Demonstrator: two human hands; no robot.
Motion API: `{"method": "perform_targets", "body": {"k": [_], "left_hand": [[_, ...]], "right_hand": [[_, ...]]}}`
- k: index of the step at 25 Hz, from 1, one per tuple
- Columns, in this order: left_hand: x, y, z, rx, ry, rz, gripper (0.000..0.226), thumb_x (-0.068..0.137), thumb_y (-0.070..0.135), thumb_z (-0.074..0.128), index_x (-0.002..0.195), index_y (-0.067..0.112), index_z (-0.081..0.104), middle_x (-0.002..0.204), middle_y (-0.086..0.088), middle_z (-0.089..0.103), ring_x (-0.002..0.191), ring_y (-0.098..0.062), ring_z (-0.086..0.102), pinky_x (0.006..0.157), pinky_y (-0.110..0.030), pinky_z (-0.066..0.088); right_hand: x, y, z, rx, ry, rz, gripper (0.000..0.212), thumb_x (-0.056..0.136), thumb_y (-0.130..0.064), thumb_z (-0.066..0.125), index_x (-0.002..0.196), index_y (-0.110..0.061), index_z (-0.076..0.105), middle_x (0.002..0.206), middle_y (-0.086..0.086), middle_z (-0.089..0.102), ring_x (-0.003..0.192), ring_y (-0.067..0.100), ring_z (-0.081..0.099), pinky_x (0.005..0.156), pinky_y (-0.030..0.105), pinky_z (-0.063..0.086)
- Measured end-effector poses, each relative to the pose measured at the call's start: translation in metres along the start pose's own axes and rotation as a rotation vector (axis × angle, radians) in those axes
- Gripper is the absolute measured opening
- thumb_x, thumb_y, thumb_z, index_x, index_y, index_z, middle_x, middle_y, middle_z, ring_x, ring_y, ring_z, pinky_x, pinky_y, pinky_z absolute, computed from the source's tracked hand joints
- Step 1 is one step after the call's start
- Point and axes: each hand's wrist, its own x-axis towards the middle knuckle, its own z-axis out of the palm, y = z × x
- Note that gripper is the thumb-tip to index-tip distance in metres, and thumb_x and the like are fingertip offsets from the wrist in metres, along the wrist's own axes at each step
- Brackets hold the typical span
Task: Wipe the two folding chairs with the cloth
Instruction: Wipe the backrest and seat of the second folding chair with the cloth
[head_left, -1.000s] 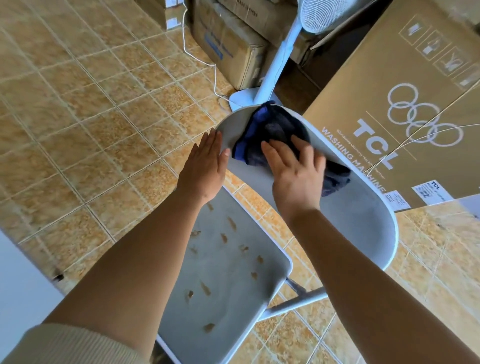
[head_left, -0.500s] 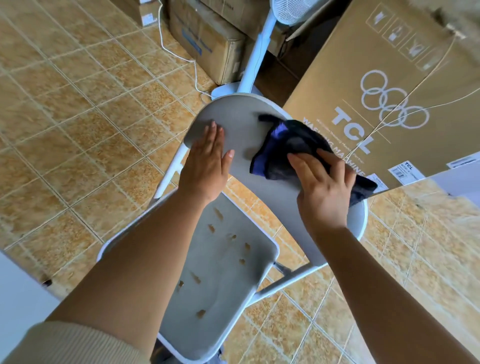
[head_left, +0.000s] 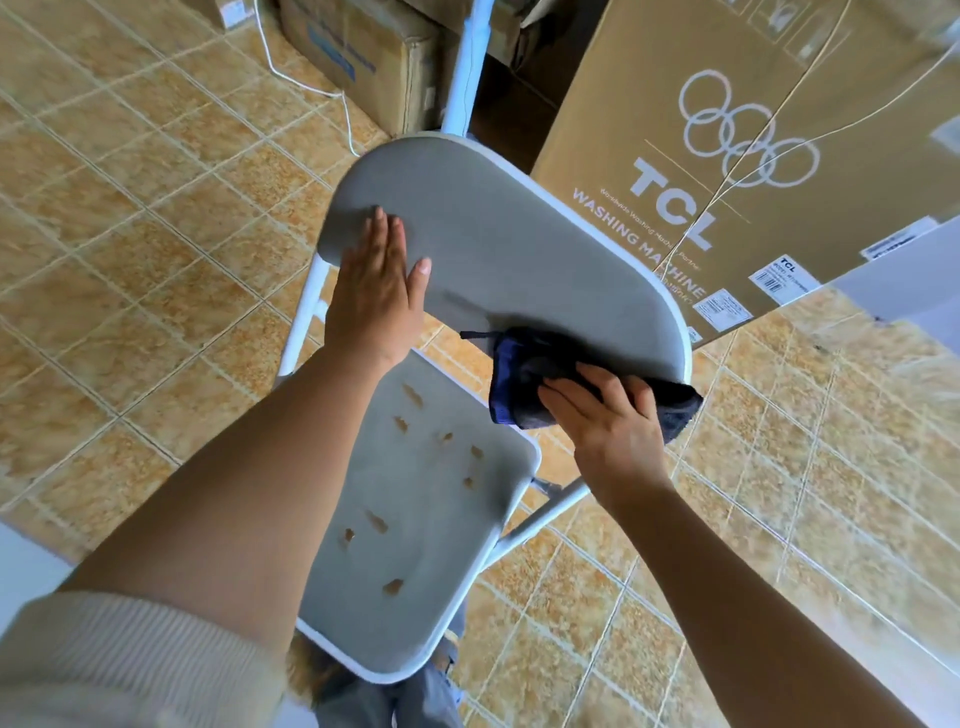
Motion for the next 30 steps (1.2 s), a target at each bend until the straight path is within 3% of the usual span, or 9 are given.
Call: {"method": "perform_targets", "body": {"k": [6,13,15,23,25,30], "left_hand": [[0.005,0.000,0.003,0.015,-0.008,0.022,0.060,0.103,0.037,0.019,0.151,0.002,0.011,0.160,-0.017,0.004,0.148,-0.025,0.004,0.120,-0.042,0.010],[-0.001,-0.016,-0.002,0.051,0.084,0.048,0.059,0.103,0.034,0.024,0.151,0.003,0.013,0.160,-0.015,0.006,0.148,-0.024,0.005,0.120,-0.038,0.005],[0.006,-0.026,-0.005,0.075,0.069,0.027,0.060,0.102,0.037,0.022,0.152,0.005,0.011,0.160,-0.013,0.003,0.148,-0.023,0.003,0.120,-0.037,0.004],[0.017,-0.049,-0.013,0.077,0.060,0.053,0.060,0.102,0.036,0.023,0.152,0.004,0.012,0.160,-0.014,0.008,0.148,-0.023,0.007,0.120,-0.038,0.005],[0.018,-0.059,-0.017,0.058,0.061,0.016,0.058,0.102,0.035,0.022,0.151,0.004,0.013,0.160,-0.014,0.008,0.148,-0.023,0.006,0.120,-0.037,0.004],[0.021,-0.068,-0.019,0.041,0.048,-0.016,0.059,0.103,0.037,0.018,0.151,0.004,0.011,0.160,-0.014,0.006,0.148,-0.023,0.005,0.120,-0.036,0.003]], "right_hand": [[0.045,0.020,-0.033,0.010,0.216,0.362,0.052,0.083,0.000,0.044,0.125,-0.026,0.060,0.127,-0.010,0.062,0.116,0.022,0.043,0.086,0.041,0.032],[0.060,-0.029,0.020,0.041,0.088,0.030,0.037,0.093,-0.006,0.043,0.122,-0.018,0.064,0.126,-0.004,0.064,0.117,0.027,0.046,0.086,0.040,0.034],[0.052,-0.026,0.021,0.042,0.067,0.001,0.039,0.099,-0.008,0.034,0.119,-0.017,0.065,0.122,-0.005,0.065,0.117,0.025,0.050,0.085,0.039,0.035],[0.132,-0.033,-0.009,0.094,0.212,0.329,0.059,0.081,0.003,0.038,0.132,-0.020,0.056,0.134,0.000,0.058,0.116,0.029,0.042,0.083,0.040,0.028],[0.164,-0.052,0.000,0.087,0.189,0.284,0.056,0.083,0.000,0.038,0.132,-0.021,0.056,0.135,0.003,0.057,0.117,0.031,0.042,0.084,0.041,0.030],[0.166,-0.093,0.033,-0.011,0.022,-0.063,0.043,0.088,-0.009,0.034,0.117,-0.019,0.065,0.125,0.002,0.063,0.113,0.030,0.049,0.082,0.044,0.037]]}}
